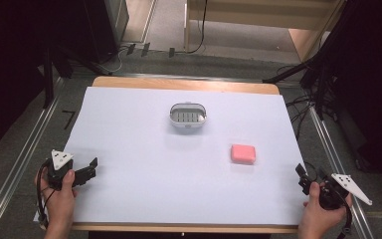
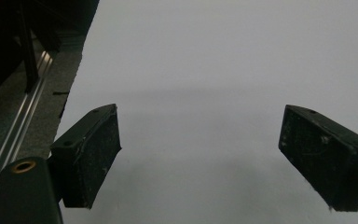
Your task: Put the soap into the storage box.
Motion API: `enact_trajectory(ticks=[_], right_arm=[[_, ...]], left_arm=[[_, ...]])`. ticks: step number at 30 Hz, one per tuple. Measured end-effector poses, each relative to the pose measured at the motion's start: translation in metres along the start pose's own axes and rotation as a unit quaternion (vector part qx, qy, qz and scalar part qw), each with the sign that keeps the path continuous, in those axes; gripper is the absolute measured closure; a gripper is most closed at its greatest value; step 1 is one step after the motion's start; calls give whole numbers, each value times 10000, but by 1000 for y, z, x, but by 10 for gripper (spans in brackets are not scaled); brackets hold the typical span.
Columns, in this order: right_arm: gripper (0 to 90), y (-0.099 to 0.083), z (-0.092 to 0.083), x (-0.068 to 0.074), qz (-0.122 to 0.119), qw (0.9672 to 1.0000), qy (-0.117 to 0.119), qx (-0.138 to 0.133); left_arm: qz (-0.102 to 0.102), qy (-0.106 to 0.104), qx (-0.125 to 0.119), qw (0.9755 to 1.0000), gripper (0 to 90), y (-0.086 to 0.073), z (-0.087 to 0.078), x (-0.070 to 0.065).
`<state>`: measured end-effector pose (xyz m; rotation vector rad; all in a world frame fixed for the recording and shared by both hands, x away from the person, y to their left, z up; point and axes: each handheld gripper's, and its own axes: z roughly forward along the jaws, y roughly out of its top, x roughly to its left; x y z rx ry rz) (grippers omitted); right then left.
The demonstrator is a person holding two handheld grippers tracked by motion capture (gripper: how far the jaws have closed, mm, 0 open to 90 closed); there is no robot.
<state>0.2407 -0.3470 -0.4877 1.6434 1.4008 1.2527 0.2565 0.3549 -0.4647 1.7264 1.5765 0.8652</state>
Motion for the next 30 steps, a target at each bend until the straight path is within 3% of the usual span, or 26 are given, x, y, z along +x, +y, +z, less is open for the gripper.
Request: enact_trajectory(ticks=[6, 8, 10, 13, 15, 16, 17, 18, 19, 21, 23, 28, 29, 30], right_arm=[[297, 2, 2, 2, -185, 9996, 157, 135], [295, 4, 2, 3, -381, 9984, 260, 326], [257, 9, 3, 7, -621, 9954, 302, 658], [126, 15, 8, 13, -1008, 9875, 630, 1038], [127, 16, 14, 15, -1122, 9831, 765, 1230], [127, 16, 14, 15, -1122, 9831, 765, 1230], [127, 17, 20, 17, -1235, 9781, 894, 1419], [127, 17, 20, 17, -1235, 9781, 894, 1419], [138, 18, 26, 20, -1493, 9713, 854, 1643], [137, 21, 30, 22, -1737, 9644, 910, 1773], [136, 25, 34, 25, -2023, 9547, 1024, 1926], [138, 36, 43, 35, -2695, 9273, 1277, 2261], [137, 38, 45, 37, -2783, 9228, 1302, 2323], [137, 38, 45, 37, -2783, 9228, 1302, 2323]], left_arm=[[33, -3, 4, 10000, 135, 0, -1, 0], [39, -5, -3, 10000, 135, 0, -1, -1], [52, -7, -1, 10000, 135, 0, -1, -1], [61, -11, 18, 10000, 135, 0, 0, -1], [76, -2, 18, 10000, 135, 0, 0, -1], [76, -2, 18, 10000, 135, 0, 0, -1], [72, -7, 15, 10000, 134, 0, 0, -1], [72, -7, 15, 10000, 134, 0, 0, -1], [75, -6, 15, 10000, 135, 0, 0, -1], [80, 0, 13, 10000, 135, 0, 0, -1], [81, -1, 13, 10000, 135, 0, 0, -1], [92, -1, 20, 10000, 135, 0, 0, -1], [91, -3, 13, 10000, 135, 0, 0, -1], [91, -3, 13, 10000, 134, 0, 0, -1]])
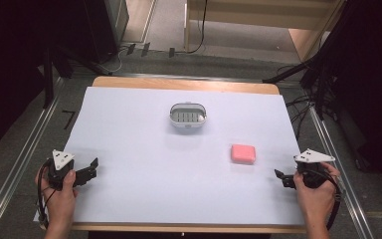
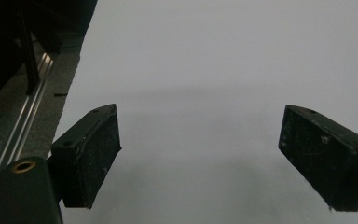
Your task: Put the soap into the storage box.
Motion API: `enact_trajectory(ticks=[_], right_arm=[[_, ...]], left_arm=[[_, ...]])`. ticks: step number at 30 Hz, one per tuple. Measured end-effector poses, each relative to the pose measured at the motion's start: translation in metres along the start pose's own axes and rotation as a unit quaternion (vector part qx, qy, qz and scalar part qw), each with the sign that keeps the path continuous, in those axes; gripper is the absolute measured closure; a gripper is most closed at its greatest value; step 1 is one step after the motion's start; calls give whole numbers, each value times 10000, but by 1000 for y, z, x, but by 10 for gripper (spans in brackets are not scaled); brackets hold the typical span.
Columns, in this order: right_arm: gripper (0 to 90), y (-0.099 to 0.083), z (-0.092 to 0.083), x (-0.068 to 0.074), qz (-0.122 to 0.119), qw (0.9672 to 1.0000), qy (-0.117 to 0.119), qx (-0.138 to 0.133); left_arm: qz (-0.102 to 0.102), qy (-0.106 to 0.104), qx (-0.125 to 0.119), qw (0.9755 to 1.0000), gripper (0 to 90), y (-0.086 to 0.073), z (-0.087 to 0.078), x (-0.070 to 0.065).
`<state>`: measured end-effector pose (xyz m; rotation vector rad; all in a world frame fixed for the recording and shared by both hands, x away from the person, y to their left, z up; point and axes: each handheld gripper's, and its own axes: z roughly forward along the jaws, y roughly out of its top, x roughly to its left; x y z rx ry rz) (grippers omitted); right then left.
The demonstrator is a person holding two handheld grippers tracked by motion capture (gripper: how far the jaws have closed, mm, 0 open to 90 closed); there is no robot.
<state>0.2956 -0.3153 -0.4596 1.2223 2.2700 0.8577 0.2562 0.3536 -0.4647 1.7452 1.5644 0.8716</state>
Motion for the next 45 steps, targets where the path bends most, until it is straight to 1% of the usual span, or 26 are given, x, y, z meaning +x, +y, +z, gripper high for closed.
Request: enact_trajectory(ticks=[1, 3, 4, 5, 6, 7, 10, 11, 12, 16, 19, 20, 21, 23, 27, 28, 31, 32, 33, 34, 36, 37, 38, 39, 43, 45], right_arm=[[131, 6, 2, -1, -199, 9997, 58, 110], [123, 12, 4, -2, -395, 9988, 153, 240], [123, 12, 4, -2, -395, 9988, 153, 240], [83, 18, 8, -1, -584, 9972, 289, 376], [83, 18, 8, -1, -584, 9972, 289, 376], [42, 25, 11, 1, -767, 9948, 410, 531], [34, 34, 15, 4, -1054, 9903, 536, 735], [32, 37, 17, 4, -1165, 9882, 604, 787], [32, 40, 18, 5, -1204, 9872, 623, 845], [32, 50, 24, 6, -1493, 9807, 717, 1041], [32, 56, 27, 6, -1619, 9770, 849, 1099], [32, 56, 27, 6, -1619, 9770, 849, 1099], [32, 60, 29, 6, -1700, 9748, 860, 1159], [32, 63, 31, 6, -1692, 9740, 899, 1206], [32, 69, 35, 6, -1861, 9690, 887, 1359], [32, 69, 35, 6, -1861, 9690, 887, 1359], [31, 75, 39, 8, -2027, 9635, 908, 1494], [31, 77, 40, 9, -2029, 9628, 922, 1526], [31, 78, 41, 10, -2087, 9612, 944, 1540], [31, 78, 41, 10, -2087, 9612, 944, 1540], [32, 82, 44, 12, -2180, 9576, 1011, 1590], [32, 85, 46, 14, -2275, 9544, 1026, 1637], [33, 87, 47, 15, -2316, 9530, 1037, 1654], [33, 87, 47, 15, -2316, 9530, 1037, 1654], [40, 94, 51, 20, -2433, 9474, 1207, 1696], [42, 95, 52, 20, -2440, 9473, 1197, 1695]], left_arm=[[-2, 0, -5, 10000, 135, 0, 0, 0], [4, 2, -3, 10000, 135, 0, 0, 0], [4, 2, -3, 10000, 134, 0, 0, 0], [4, -1, -4, 10000, 134, 0, 0, 0], [4, -1, -4, 10000, 135, 0, 0, 0], [8, 4, 4, 10000, 135, 0, 0, -1], [10, 4, 5, 10000, 135, 0, 0, -1], [18, 8, 13, 10000, 135, 0, 0, -1], [17, 6, 13, 10000, 135, 0, 0, -1], [26, 7, 19, 10000, 135, 0, 0, -1], [22, 6, 15, 10000, 135, 0, 0, -1], [22, 6, 15, 10000, 135, 0, 0, -1], [21, 1, 15, 10000, 135, 0, 0, -1], [18, 0, 15, 10000, 135, 0, 0, -1], [20, -4, 13, 10000, 135, 0, 0, 0], [20, -4, 13, 10000, 135, 0, 0, 0], [15, -5, 10, 10000, 134, 0, 0, 0], [17, -7, 11, 10000, 135, 0, 0, 0], [18, -8, 12, 10000, 135, 0, 0, 0], [18, -8, 12, 10000, 135, 0, 0, 0], [13, -7, 10, 10000, 135, 0, 0, 0], [13, -8, 8, 10000, 135, 0, 0, 0], [12, -7, 8, 10000, 134, 0, 0, 0], [12, -7, 8, 10000, 135, 0, 0, 0], [8, -18, 1, 10000, 135, 0, 0, 0], [9, -17, 0, 10000, 135, 0, 0, 0]])
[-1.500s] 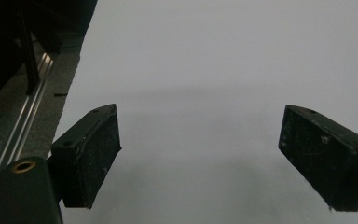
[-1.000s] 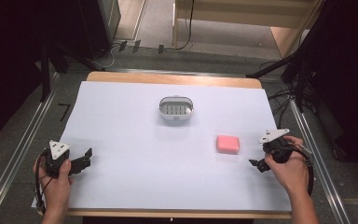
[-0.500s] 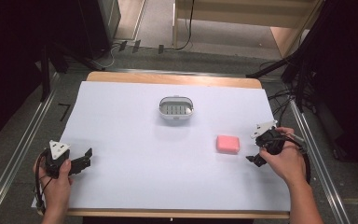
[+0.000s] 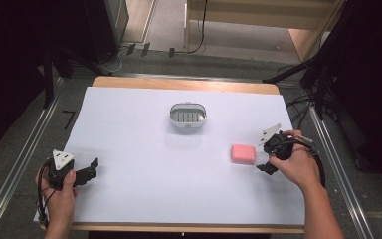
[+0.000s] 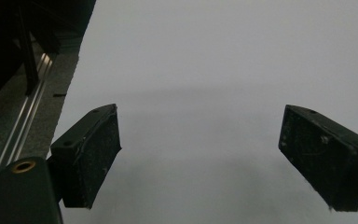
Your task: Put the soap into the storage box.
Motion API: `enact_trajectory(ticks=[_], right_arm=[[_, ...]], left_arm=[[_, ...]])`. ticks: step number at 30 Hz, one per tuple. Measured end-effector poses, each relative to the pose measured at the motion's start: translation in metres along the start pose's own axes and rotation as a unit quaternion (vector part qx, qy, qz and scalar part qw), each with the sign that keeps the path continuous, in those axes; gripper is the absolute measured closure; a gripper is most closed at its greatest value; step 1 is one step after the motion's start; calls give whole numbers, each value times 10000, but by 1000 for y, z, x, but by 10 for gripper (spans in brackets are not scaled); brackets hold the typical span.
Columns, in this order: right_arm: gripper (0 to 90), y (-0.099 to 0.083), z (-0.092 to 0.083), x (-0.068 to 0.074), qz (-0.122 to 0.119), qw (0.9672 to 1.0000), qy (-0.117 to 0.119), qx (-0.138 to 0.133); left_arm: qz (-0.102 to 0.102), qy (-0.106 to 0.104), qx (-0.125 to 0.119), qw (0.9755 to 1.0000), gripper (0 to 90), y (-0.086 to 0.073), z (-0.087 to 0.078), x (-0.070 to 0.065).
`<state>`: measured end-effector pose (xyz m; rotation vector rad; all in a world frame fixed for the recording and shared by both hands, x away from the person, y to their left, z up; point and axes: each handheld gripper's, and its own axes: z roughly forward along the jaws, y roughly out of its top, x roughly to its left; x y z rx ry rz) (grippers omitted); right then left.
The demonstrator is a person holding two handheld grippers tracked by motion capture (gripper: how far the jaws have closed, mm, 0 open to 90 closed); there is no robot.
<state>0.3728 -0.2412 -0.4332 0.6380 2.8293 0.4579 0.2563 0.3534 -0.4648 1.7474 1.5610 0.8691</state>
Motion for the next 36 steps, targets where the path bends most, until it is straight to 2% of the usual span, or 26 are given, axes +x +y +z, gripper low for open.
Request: enact_trajectory(ticks=[2, 7, 8, 17, 22, 31, 36], right_arm=[[46, 6, -1, -1, -51, 10000, 27, 73], [55, 13, -2, -3, -129, 9999, 61, 47], [59, 17, -1, -3, -207, 9997, 72, 108], [71, 30, 2, -4, -334, 9992, 117, 171], [90, 41, 4, -4, -520, 9983, 164, 203], [118, 52, 8, -1, -625, 9972, 296, 289], [133, 57, 12, 0, -771, 9958, 384, 325]], left_arm=[[0, -2, 1, 10000, 134, 0, 0, 0], [-9, -8, -6, 10000, 134, 0, 0, 0], [-13, -9, -6, 10000, 134, 0, 0, 0], [-11, -17, -2, 10000, 134, 0, 0, 0], [-15, -16, -3, 10000, 134, 0, 0, 0], [-18, -27, -1, 10000, 135, 0, 0, 1], [-17, -28, -1, 10000, 134, 0, 0, 1]])
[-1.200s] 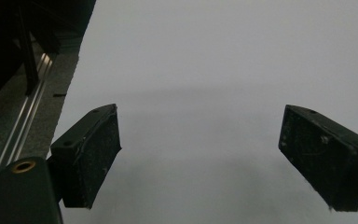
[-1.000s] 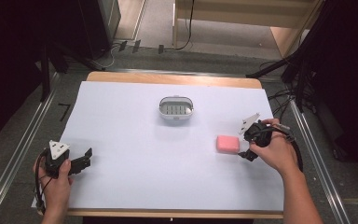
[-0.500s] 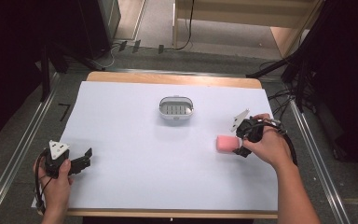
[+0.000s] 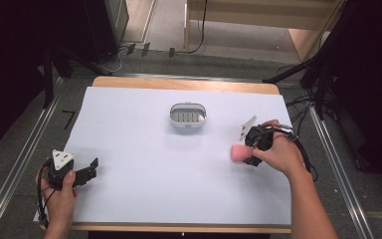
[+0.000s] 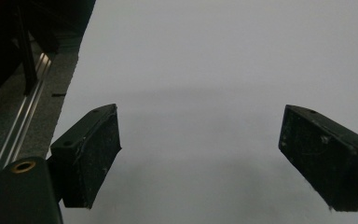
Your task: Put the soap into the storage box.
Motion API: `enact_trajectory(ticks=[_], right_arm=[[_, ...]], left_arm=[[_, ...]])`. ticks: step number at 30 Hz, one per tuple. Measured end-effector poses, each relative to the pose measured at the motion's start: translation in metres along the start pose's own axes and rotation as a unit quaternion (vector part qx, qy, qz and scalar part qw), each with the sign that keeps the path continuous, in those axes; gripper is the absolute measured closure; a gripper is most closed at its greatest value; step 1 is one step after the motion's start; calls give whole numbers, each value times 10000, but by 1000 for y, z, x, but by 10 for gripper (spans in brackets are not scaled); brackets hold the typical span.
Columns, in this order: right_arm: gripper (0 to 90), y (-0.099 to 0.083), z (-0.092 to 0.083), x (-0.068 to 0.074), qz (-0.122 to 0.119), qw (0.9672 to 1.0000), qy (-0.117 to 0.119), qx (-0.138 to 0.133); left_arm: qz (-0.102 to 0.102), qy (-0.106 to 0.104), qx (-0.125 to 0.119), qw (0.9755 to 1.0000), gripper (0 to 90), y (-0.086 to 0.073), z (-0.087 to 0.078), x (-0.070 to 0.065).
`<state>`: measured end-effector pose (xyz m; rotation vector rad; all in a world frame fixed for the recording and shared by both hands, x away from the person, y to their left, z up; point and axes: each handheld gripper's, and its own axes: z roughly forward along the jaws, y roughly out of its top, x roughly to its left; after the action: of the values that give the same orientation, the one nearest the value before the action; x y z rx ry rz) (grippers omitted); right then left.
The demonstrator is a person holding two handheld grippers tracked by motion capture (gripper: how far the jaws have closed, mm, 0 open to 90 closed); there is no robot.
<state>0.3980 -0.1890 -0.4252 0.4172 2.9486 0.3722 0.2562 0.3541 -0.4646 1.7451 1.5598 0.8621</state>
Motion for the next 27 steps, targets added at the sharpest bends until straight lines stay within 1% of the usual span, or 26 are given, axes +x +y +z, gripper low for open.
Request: enact_trajectory(ticks=[3, 4, 5, 6, 11, 13, 15, 16, 20, 21, 23, 24, 26, 27], right_arm=[[138, 3, 4, 1, -19, 9999, 37, 101], [140, 4, 5, 0, -50, 9999, 60, 103], [142, 4, 5, 1, -10, 9999, 64, 122], [144, 4, 6, 1, -36, 9999, 77, 140], [179, 5, 9, 0, -104, 9998, 128, 133], [203, 7, 10, 1, -89, 9997, 158, 179], [212, 7, 11, 1, -133, 9996, 157, 167], [232, 8, 13, 1, -174, 9996, 168, 173], [254, 8, 15, 1, -178, 9994, 176, 235], [271, 9, 15, 1, -165, 9994, 162, 266], [282, 9, 16, 1, -183, 9994, 158, 263], [299, 9, 16, 1, -254, 9993, 143, 251], [314, 9, 16, 1, -248, 9992, 114, 275], [345, 9, 17, 0, -287, 9991, 163, 276]], left_arm=[[-3, 0, -1, 10000, 135, 0, 0, 0], [0, 0, 0, 10000, 135, 0, 0, 0], [-3, -1, 0, 10000, 135, 0, 0, 0], [-4, -1, -1, 10000, 135, 0, 0, 0], [0, -2, 0, 10000, 135, 0, 0, 0], [0, 2, -6, 10000, 135, 0, 0, 0], [1, 0, 1, 10000, 135, 0, 0, 0], [-1, 0, 0, 10000, 134, 0, 0, 0], [-2, 5, -6, 10000, 134, 0, 0, 0], [-3, 0, -1, 10000, 135, 0, 0, 0], [-4, 1, -1, 10000, 134, 0, 0, 0], [-2, 5, -5, 10000, 135, 0, 0, 0], [-4, 4, -7, 10000, 135, 0, 0, 0], [-2, 3, -4, 10000, 135, 0, 0, 0]])
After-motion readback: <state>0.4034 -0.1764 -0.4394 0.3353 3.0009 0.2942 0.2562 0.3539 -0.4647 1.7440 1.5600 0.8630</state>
